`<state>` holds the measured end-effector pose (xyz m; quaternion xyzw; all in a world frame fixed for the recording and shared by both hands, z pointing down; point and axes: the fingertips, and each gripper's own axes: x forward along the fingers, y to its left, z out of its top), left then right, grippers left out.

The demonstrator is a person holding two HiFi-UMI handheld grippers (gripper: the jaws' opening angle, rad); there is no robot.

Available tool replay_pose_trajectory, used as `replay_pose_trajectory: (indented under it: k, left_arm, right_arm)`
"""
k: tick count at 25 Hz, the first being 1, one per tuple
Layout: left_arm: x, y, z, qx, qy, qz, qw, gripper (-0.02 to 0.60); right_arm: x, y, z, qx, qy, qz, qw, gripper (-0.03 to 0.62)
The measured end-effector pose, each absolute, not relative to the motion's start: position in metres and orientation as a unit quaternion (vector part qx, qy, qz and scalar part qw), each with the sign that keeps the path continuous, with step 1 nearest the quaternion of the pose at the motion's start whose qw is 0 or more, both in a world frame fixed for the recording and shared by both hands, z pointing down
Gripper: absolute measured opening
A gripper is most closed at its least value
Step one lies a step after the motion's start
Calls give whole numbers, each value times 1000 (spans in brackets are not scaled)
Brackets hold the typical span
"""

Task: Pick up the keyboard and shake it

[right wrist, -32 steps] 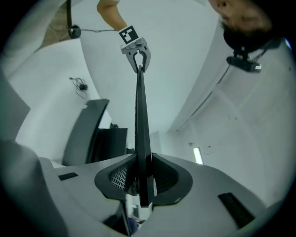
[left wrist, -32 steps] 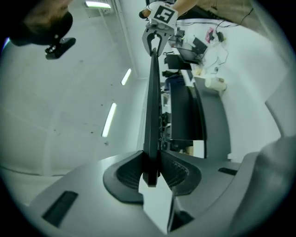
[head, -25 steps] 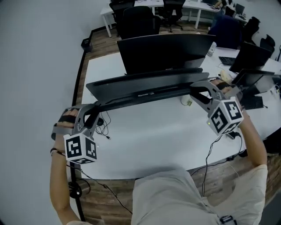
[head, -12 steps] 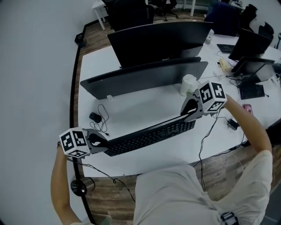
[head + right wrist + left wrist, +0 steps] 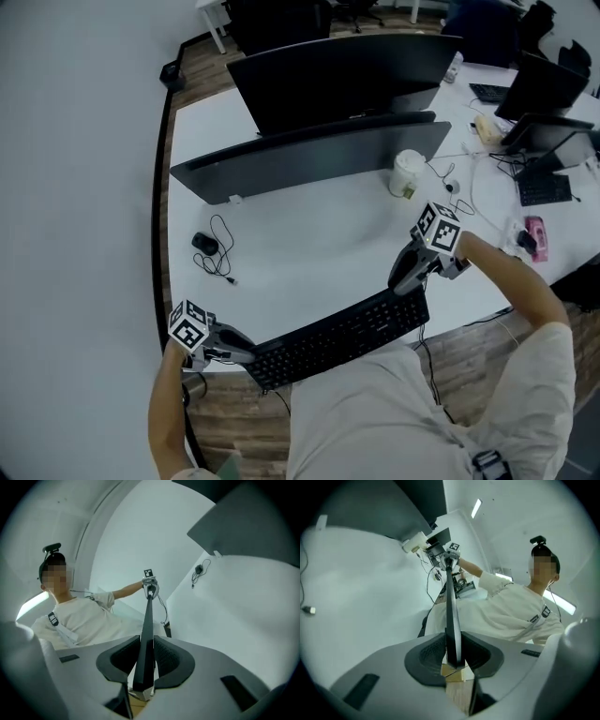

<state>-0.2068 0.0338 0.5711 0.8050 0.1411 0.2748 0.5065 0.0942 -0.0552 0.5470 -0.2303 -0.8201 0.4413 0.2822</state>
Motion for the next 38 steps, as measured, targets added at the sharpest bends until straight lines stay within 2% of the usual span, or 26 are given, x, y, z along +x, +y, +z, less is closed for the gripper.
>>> replay_pose_trajectory:
  k: [6,14,17,20,23,27,32,33,34,38]
  left_arm:
    - [-208,27,591,801,74,165,570,114]
    - [-212,20,616,788,-34,-86,609,134]
    - [-215,20,626,781,-81,-157,600,147]
    - [-218,17,637,764,-97,-221,598,155]
    - [-201,13,619,737,-86,-271,613,156]
    - [-198,13,627,722,-96,-282,624,157]
    - [-190,18,638,704,-110,-311,629,158]
    - [-189,17,642,701,-115,-309,632,158]
    - [-188,16,646,701,-123,-301,635,155]
    - [-189,-1,648,736,-157,-244,611,121]
  right_arm:
    - [94,-67,573,-170,-811,527,188,123]
    - [108,-86,588,-81,-758,646,-48,129]
    - [105,-61,601,-81,-777,624,-19,184]
    - [104,-46,623,-70,-781,620,18,195]
    - [110,-41,637,-64,-769,636,7,207]
    - [115,-37,643,-58,-769,636,-13,241]
    - [123,-26,678,-15,-752,659,4,212]
    - [124,-26,683,-7,-747,665,7,191]
    - [125,-27,686,0,-744,668,11,133]
    - [123,-38,673,1,-783,621,40,133]
